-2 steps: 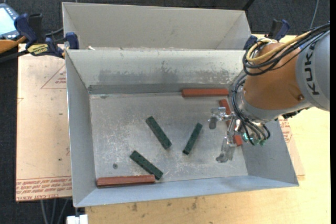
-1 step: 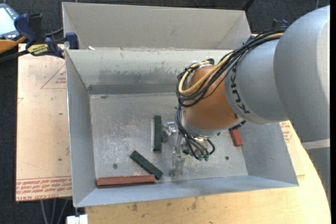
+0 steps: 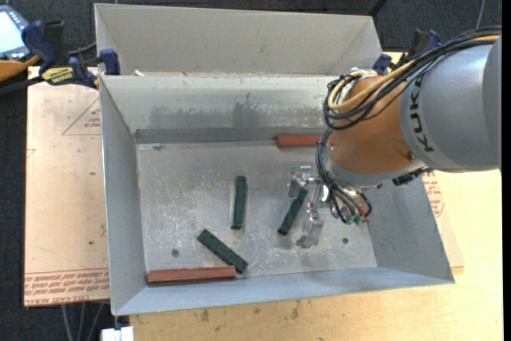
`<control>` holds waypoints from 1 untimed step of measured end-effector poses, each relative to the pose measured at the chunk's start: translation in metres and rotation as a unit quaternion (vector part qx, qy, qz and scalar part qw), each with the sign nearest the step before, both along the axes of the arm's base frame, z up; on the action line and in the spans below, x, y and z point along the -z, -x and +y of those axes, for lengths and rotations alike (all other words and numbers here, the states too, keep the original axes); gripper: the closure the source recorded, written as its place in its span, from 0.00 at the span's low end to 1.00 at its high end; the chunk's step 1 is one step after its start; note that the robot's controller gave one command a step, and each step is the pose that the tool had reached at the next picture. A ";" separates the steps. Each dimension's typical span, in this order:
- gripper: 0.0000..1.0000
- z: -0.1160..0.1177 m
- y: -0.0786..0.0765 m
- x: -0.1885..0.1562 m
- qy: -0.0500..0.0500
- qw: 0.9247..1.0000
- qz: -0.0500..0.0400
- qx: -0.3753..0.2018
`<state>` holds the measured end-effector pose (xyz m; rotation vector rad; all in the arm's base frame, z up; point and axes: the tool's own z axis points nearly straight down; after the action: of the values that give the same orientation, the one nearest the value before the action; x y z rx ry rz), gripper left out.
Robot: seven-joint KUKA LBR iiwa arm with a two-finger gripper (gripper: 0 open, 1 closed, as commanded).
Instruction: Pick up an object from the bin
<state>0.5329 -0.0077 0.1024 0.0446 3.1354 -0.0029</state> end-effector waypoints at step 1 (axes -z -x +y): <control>0.00 -0.020 -0.030 0.034 -0.001 1.000 0.002 0.000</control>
Offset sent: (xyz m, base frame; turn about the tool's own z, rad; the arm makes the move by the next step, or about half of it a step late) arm 0.0290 -0.0189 -0.0324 -0.0040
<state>0.5629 -0.0276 0.0683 0.0435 3.1393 0.0000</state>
